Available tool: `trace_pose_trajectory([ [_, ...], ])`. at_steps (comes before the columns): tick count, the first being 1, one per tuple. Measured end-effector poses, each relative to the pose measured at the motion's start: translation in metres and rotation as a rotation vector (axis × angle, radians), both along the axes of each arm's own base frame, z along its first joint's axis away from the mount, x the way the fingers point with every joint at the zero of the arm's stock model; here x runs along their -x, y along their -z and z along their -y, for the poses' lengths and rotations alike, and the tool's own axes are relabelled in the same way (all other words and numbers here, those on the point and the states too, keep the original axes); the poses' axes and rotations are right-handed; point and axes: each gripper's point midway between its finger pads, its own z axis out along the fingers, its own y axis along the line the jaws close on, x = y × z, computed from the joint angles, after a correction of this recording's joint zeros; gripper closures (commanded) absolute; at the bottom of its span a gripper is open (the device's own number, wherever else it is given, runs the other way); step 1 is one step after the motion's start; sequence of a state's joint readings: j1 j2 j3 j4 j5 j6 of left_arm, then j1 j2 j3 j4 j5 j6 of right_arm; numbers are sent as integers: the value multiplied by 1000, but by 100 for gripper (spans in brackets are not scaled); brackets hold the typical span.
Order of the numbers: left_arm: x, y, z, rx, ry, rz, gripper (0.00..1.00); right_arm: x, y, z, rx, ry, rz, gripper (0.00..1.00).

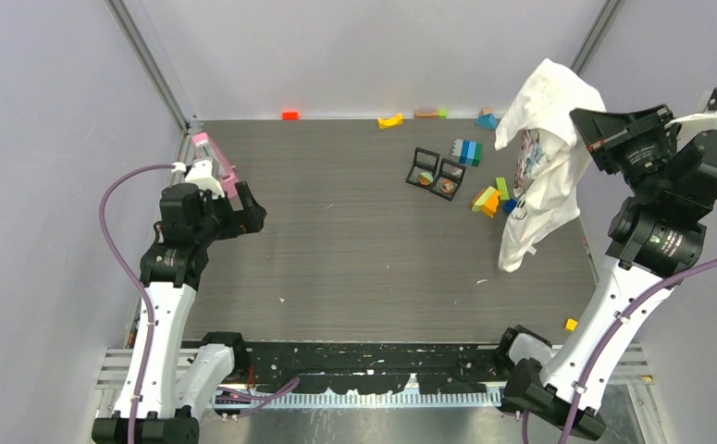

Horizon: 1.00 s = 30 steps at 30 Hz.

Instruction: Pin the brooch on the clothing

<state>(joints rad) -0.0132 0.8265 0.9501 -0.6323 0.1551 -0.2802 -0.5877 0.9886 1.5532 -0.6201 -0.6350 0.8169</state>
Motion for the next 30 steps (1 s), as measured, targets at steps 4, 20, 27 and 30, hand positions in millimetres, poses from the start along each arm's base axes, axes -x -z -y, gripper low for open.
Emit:
trace_pose_trajectory([
  [4, 0, 0, 4, 9, 25, 6, 0, 9, -53, -25, 6, -89, 116, 99],
  [20, -2, 3, 32, 60, 199, 23, 0, -75, -63, -206, 19, -611, -2, 99],
  [27, -2, -2, 27, 37, 178, 53, 0, -63, -8, -315, 164, -801, -126, 99],
  [30, -1, -6, 23, 22, 154, 74, 0, -42, 4, -343, 223, -854, -127, 98],
])
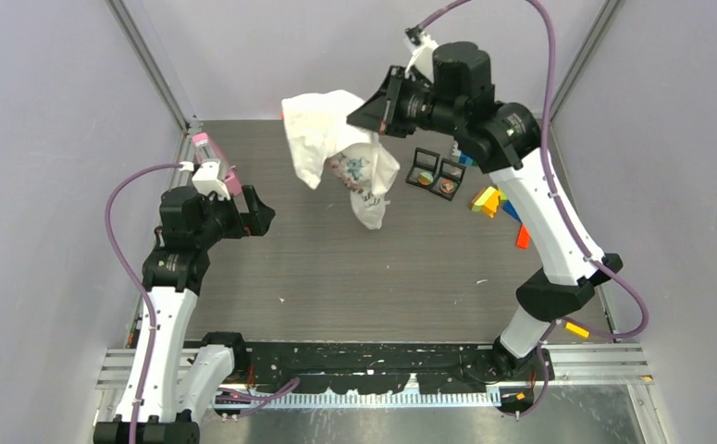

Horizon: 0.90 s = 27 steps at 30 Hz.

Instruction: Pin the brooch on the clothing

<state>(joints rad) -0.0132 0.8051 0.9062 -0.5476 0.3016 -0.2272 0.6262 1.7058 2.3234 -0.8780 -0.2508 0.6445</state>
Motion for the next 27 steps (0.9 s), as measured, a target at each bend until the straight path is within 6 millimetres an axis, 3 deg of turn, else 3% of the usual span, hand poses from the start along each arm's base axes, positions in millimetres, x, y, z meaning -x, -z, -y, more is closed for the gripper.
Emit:
trace_pose_trajectory([
  [4, 0, -5, 1, 5, 1, 33, 0, 10, 27, -6, 53, -2, 4, 95],
  [6, -2, -9, 9, 49, 27, 43, 0, 1, 50, 3, 107, 50, -2, 84],
  [7, -2, -11, 14, 82, 43, 44, 0, -6, 64, 8, 146, 86, -7, 68],
  [10, -2, -12, 28, 177, 80, 29, 0, -30, 108, 26, 274, 194, -22, 40],
  [11, -1, -10, 31, 204, 84, 19, 0, -38, 121, 32, 310, 226, -33, 23],
  [13, 3, 1, 36, 258, 79, -16, 0, -54, 156, 49, 392, 297, -58, 10],
  [17, 19, 38, 40, 333, 45, -115, 0, -58, 240, 84, 535, 373, -163, 6],
  [21, 38, 74, 43, 397, 7, -202, 1, -21, 315, 110, 631, 377, -293, 6],
  [24, 45, 99, 47, 435, -11, -249, 3, 16, 344, 126, 629, 370, -357, 6],
  [27, 48, 121, 54, 456, -15, -303, 3, 41, 352, 135, 582, 372, -382, 5],
])
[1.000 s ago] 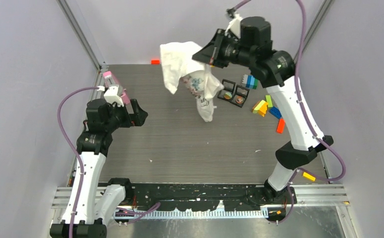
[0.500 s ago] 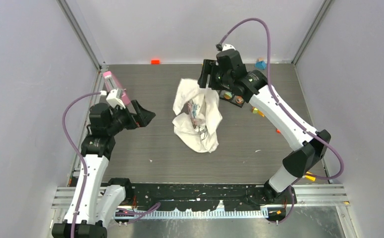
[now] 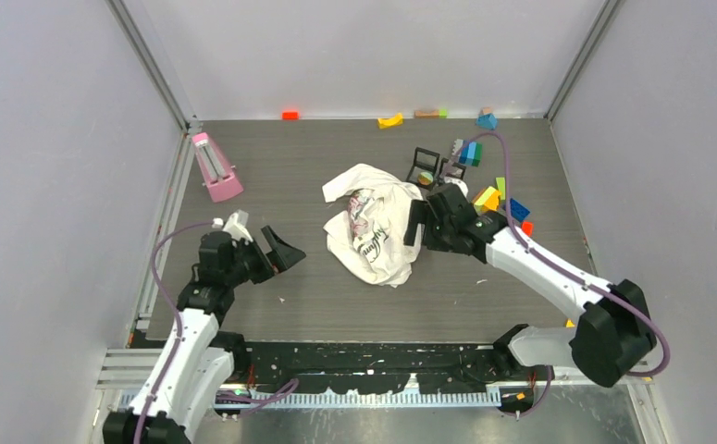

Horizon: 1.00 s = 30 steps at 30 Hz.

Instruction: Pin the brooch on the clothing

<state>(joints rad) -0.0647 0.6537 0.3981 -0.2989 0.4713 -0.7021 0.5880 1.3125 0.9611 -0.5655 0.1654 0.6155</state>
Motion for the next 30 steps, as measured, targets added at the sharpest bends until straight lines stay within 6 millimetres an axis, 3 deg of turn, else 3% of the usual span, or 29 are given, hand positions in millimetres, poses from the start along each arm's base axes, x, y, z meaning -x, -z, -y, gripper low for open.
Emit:
trace_pose_trajectory([
  [5, 3, 31, 34, -31, 105, -100, 4, 24, 17, 5, -64, 26, -24, 9],
  [10, 4, 57, 64, -69, 175, -159, 4, 33, 33, -1, -113, 24, -68, 10],
  [18, -2, 73, 99, -86, 205, -144, 5, 21, 45, -19, -154, 18, -80, 27],
  [24, -13, 78, 125, -102, 233, -157, 10, 16, 55, -19, -137, 33, -87, 32],
  [30, -23, 81, 148, -107, 241, -147, 29, 11, 59, -11, -95, 58, -66, 40],
])
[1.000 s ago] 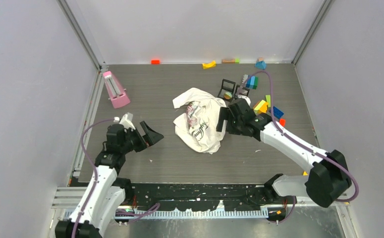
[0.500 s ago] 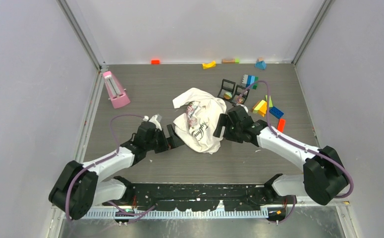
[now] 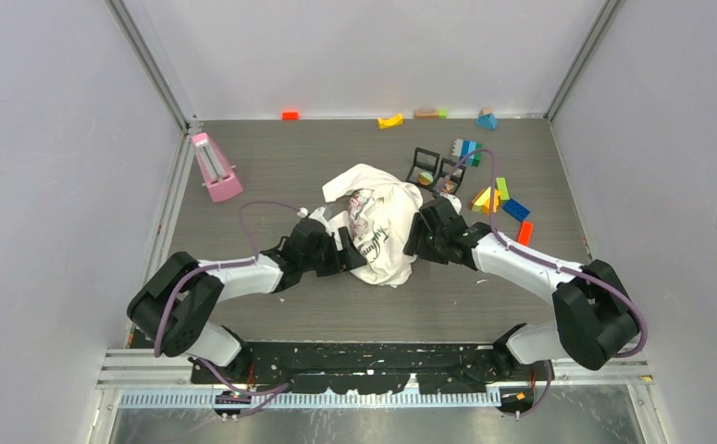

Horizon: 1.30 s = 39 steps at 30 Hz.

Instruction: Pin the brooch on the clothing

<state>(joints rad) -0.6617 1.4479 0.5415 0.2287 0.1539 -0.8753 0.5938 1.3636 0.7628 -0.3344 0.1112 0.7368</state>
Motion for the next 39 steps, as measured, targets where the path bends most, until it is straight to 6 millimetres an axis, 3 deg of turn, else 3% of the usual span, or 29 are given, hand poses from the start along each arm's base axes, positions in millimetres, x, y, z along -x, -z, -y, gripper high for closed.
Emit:
trace_pose_trajectory([
  [2, -3, 2, 5, 1, -6, -3, 33, -1, 2, 0, 6, 0, 0, 42],
  [6, -8, 7, 10, -2, -32, -8, 51, -3, 10, -1, 18, -5, -12, 48],
  [11, -13, 15, 8, -21, -69, -13, 82, -3, 23, 0, 47, -25, -33, 85],
  [14, -16, 21, 3, -50, -97, -13, 99, -7, 26, -2, 65, -37, -43, 99],
  [17, -18, 22, -5, -92, -122, -1, 100, -14, 18, -3, 82, -41, -35, 99],
  [21, -19, 12, -32, -225, -149, 32, 100, -35, -11, 1, 113, -31, 20, 99],
  [23, -25, -11, -50, -283, -168, 76, 100, -48, -36, 8, 121, -8, 67, 99],
  [26, -46, -72, -81, -318, -224, 193, 100, -71, -91, 25, 126, 45, 182, 99],
  [30, -72, -184, -143, -362, -367, 403, 100, -89, -186, 49, 122, 117, 402, 99],
  [32, -69, -238, -174, -400, -433, 505, 100, -86, -241, 60, 109, 146, 531, 99],
  [35, -51, -294, -199, -448, -467, 609, 100, -66, -314, 81, 80, 197, 709, 99],
  [39, -21, -353, -220, -496, -470, 705, 100, -26, -389, 114, 32, 273, 906, 99],
])
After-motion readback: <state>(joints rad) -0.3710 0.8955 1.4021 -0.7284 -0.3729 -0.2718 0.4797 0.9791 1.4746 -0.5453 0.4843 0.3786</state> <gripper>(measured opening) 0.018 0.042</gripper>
